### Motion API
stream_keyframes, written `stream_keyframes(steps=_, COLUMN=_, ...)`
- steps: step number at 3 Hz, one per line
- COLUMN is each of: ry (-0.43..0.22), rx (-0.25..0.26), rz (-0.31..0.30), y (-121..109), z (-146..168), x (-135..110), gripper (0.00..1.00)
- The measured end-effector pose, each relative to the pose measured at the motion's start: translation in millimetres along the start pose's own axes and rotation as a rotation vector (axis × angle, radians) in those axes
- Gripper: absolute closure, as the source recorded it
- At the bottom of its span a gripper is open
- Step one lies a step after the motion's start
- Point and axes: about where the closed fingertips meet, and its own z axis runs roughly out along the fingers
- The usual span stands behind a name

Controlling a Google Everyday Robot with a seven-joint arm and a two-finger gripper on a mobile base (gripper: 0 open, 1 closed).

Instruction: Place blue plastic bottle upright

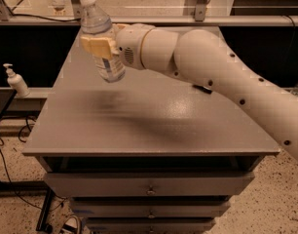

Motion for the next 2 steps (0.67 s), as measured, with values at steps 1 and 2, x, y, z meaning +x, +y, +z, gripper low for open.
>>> stream_keyframes(steps=1, ry=0.082, rx=-0.008, rz=0.007, y=1.6, z=-6.2, x=-3.7, gripper=1.00)
stream_keyframes(steps=2, ry=0.121, rx=-0.003, rz=-0.014, y=5.0, z=-13.1, x=-2.6, gripper=1.00)
